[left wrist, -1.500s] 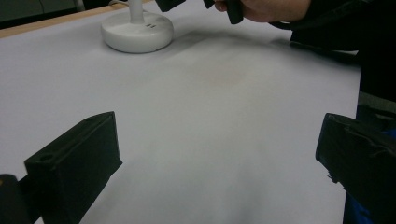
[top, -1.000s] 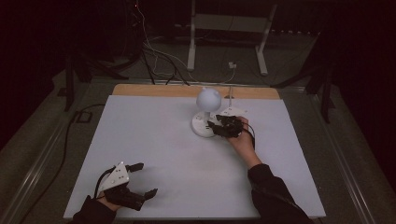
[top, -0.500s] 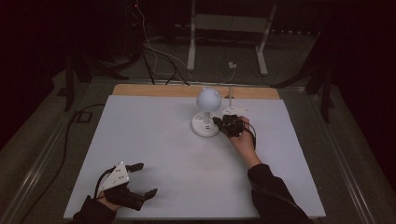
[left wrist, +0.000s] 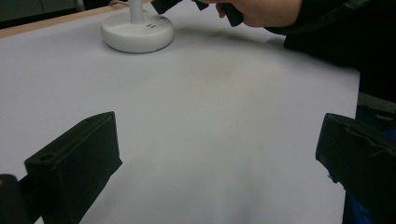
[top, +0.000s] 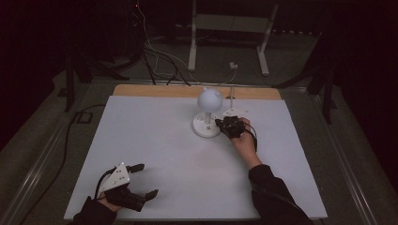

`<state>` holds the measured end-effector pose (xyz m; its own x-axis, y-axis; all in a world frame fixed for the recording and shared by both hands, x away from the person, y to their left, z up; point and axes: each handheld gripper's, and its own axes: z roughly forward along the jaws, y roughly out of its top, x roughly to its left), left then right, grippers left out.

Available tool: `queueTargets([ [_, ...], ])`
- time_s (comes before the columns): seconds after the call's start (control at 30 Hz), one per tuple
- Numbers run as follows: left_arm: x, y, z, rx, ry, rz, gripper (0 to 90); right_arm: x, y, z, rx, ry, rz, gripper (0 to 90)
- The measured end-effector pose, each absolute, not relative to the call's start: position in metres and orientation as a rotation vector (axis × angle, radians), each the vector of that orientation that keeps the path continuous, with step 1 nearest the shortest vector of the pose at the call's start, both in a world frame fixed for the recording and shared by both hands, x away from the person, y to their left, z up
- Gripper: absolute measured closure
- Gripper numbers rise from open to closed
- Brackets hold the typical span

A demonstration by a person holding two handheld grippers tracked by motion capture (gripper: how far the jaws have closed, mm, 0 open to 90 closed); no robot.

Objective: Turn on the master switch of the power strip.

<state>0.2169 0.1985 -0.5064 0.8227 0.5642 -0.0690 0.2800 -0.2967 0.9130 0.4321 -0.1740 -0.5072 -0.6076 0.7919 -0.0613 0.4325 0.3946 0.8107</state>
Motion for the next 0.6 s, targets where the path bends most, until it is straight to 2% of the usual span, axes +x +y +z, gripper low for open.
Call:
queueTargets([
  [0.6, 0.2167, 0.1979, -0.5066, 1.898, 0.634, 0.319, 0.3, 0.4316, -0.1725, -0.5119, 1.052, 2.219, 1.051, 90.0],
])
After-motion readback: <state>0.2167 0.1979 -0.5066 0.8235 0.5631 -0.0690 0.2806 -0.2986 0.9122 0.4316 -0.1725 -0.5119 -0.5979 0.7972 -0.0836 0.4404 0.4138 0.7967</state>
